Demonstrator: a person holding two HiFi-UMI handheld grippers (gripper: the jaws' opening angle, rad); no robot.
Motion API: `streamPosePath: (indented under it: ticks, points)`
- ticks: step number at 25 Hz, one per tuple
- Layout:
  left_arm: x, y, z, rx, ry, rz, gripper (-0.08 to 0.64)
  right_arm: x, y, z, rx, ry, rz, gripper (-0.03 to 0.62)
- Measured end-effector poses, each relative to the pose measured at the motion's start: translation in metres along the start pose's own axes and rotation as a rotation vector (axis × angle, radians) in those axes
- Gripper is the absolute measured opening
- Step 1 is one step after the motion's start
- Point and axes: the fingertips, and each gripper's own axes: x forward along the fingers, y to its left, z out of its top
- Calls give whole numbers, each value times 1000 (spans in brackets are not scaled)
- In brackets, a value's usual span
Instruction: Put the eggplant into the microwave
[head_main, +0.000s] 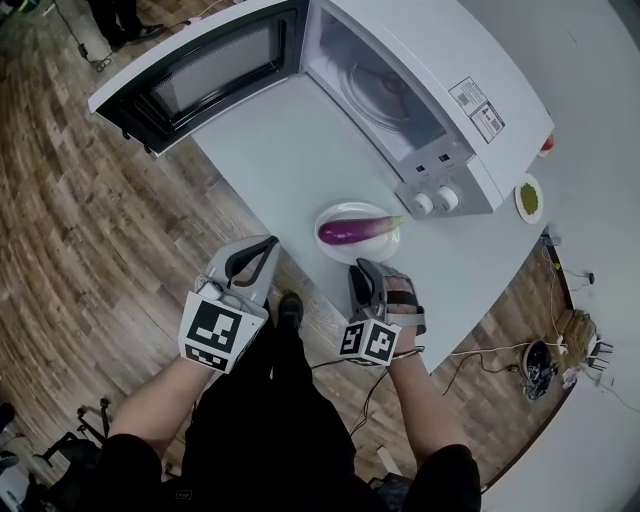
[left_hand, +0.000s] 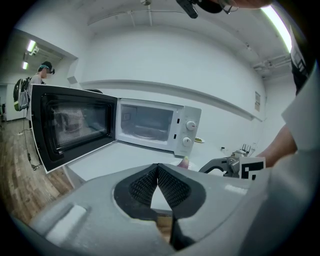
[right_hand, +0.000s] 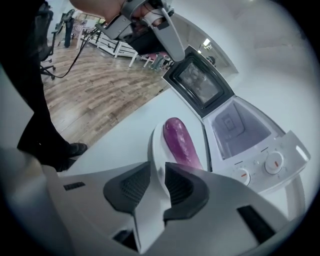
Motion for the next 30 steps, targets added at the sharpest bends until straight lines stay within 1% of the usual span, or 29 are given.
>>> streamPosePath:
  ticks: [6, 10, 14, 18, 23, 27, 30]
  points:
    - [-8, 5, -4, -8, 0, 21, 8, 4, -1, 0, -42, 21, -23, 95]
    - [-10, 8, -5, -12, -1, 27, 8, 6, -3, 3, -118, 25, -51, 94]
    - [-11, 9, -7, -19, -2, 35, 8, 11, -1, 4, -202, 34, -84, 71]
    - [-14, 11, -10, -23, 4, 44, 8, 14, 0, 4, -216, 44, -106, 34]
    - [-20, 15, -13, -29, 9, 59, 9, 16, -2, 7, -205, 52, -110, 32]
    - [-23, 14, -12, -18, 11, 66, 8, 16, -2, 6, -250, 62, -137, 35]
    - [-27, 15, -12, -12, 15, 75, 9, 15, -3, 6, -265, 70, -165, 34]
